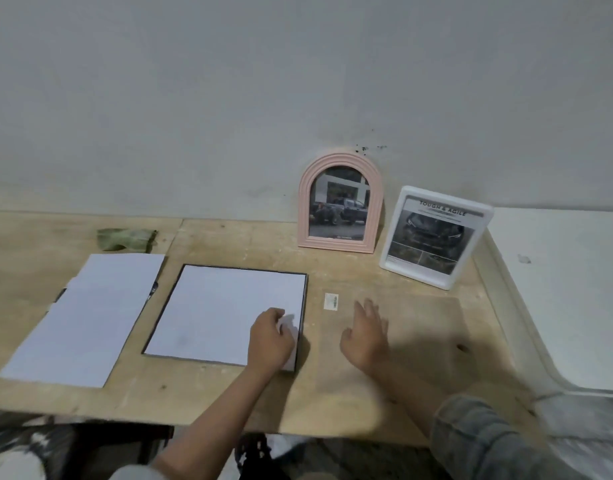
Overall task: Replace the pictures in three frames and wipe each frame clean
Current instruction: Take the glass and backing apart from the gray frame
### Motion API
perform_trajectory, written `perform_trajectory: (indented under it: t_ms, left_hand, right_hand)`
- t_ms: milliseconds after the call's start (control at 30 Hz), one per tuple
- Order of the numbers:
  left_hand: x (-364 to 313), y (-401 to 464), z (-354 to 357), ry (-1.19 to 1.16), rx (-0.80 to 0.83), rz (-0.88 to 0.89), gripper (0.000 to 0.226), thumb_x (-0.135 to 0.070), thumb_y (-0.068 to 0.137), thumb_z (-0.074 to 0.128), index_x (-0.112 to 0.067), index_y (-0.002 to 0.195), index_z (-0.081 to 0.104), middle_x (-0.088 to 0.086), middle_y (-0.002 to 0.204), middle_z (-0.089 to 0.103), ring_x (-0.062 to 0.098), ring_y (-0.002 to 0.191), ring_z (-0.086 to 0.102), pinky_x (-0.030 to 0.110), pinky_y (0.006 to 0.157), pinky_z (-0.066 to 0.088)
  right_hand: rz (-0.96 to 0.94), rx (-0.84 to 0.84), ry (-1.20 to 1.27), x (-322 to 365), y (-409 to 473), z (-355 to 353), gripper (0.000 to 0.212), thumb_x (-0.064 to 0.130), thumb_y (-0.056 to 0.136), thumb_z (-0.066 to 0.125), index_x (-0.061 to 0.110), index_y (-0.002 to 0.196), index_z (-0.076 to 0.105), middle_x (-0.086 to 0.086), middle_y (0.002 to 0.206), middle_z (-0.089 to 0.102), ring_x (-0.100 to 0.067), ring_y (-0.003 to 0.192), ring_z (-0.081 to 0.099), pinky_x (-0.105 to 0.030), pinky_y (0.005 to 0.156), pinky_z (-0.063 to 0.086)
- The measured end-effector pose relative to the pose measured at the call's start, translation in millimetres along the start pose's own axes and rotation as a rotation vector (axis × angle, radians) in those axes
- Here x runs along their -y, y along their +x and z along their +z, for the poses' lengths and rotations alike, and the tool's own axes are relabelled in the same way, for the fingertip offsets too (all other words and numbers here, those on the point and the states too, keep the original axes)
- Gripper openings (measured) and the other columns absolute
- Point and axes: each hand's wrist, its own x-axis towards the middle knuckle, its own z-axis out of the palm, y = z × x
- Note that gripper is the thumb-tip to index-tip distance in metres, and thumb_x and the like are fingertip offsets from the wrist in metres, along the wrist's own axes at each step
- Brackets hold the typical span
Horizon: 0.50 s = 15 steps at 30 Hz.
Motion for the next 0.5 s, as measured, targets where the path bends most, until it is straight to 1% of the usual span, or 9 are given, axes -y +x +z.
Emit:
perform_trajectory:
  t_ms: [100,167,233,300,333,367,433,467,500]
  left_hand:
    - [37.9,34.5,-42.3,0.075,0.019,-0.001,0.038,-0.01,0.091,0.053,-0.001,0.127,0.052,0.013,0.129,0.057,0.026,0.121,0.052,0.023,0.097,0.036]
    - [61.0,56.1,-64.5,0.159,0.049,0.006,0.042,-0.012,0.09,0.054,-0.001,0.131,0.049,0.015,0.134,0.052,0.029,0.126,0.047,0.03,0.103,0.035]
    - [85.5,82.0,-88.7,0.286,0.112,0.025,0.05,-0.016,0.09,0.055,0.0,0.136,0.043,0.016,0.14,0.045,0.031,0.13,0.041,0.034,0.107,0.031]
    - [106.9,107.5,-109.6,0.399,0.169,0.05,0.063,-0.025,0.089,0.057,0.0,0.142,0.034,0.016,0.147,0.038,0.03,0.136,0.034,0.033,0.111,0.025]
    - [114.7,118.3,-117.5,0.433,0.187,0.059,0.07,-0.031,0.089,0.059,0.0,0.144,0.03,0.015,0.149,0.035,0.029,0.138,0.032,0.032,0.112,0.024]
    - [122.9,129.6,-125.7,0.46,0.203,0.071,0.076,-0.036,0.087,0.062,0.0,0.145,0.028,0.014,0.15,0.034,0.028,0.139,0.031,0.032,0.112,0.023]
    - [131.5,144.5,-135.7,0.509,0.26,0.09,0.087,-0.044,0.084,0.065,0.0,0.147,0.024,0.013,0.153,0.029,0.027,0.141,0.027,0.031,0.114,0.022]
    - [136.4,152.2,-140.0,0.536,0.304,0.096,0.09,-0.045,0.083,0.065,0.0,0.147,0.022,0.013,0.154,0.026,0.027,0.141,0.026,0.031,0.114,0.021]
    - [140.0,158.1,-143.9,0.565,0.34,0.108,0.092,-0.046,0.082,0.066,0.0,0.147,0.021,0.013,0.153,0.026,0.027,0.141,0.026,0.032,0.113,0.021]
  right_hand:
    - [-0.08,0.024,-0.04,47.8,18.8,15.6,0.06,0.024,0.089,0.044,0.014,0.145,0.025,-0.008,0.155,0.019,-0.025,0.144,0.012,-0.044,0.116,0.012]
    - [-0.103,0.02,-0.063,70.1,27.9,23.2,0.058,0.026,0.088,0.048,0.012,0.142,0.032,-0.008,0.15,0.03,-0.026,0.14,0.023,-0.043,0.114,0.019]
    - [-0.181,-0.03,-0.054,92.0,40.8,33.4,0.054,0.024,0.076,0.059,0.005,0.126,0.051,-0.015,0.128,0.054,-0.035,0.12,0.05,-0.046,0.1,0.039]
    - [-0.201,0.057,-0.005,105.2,55.5,44.3,0.057,0.026,0.058,0.063,-0.003,0.107,0.061,-0.023,0.102,0.065,-0.042,0.09,0.064,-0.048,0.077,0.051]
    - [-0.201,0.089,-0.033,110.1,61.0,47.7,0.06,0.029,0.059,0.061,-0.005,0.108,0.059,-0.025,0.1,0.064,-0.044,0.088,0.063,-0.049,0.073,0.051]
    - [-0.184,0.111,-0.094,117.6,64.9,49.0,0.063,0.034,0.065,0.058,-0.005,0.115,0.055,-0.027,0.108,0.06,-0.045,0.097,0.06,-0.051,0.078,0.049]
    - [-0.125,0.129,-0.232,122.9,66.8,49.7,0.072,0.043,0.083,0.05,0.0,0.139,0.032,-0.023,0.141,0.036,-0.04,0.13,0.035,-0.05,0.103,0.031]
    - [-0.088,0.147,-0.26,125.9,67.2,51.9,0.075,0.047,0.088,0.046,0.004,0.144,0.021,-0.018,0.149,0.023,-0.036,0.138,0.022,-0.047,0.11,0.021]
    - [-0.068,0.139,-0.264,128.7,68.0,53.6,0.077,0.05,0.088,0.046,0.007,0.145,0.017,-0.015,0.151,0.019,-0.033,0.139,0.019,-0.044,0.111,0.018]
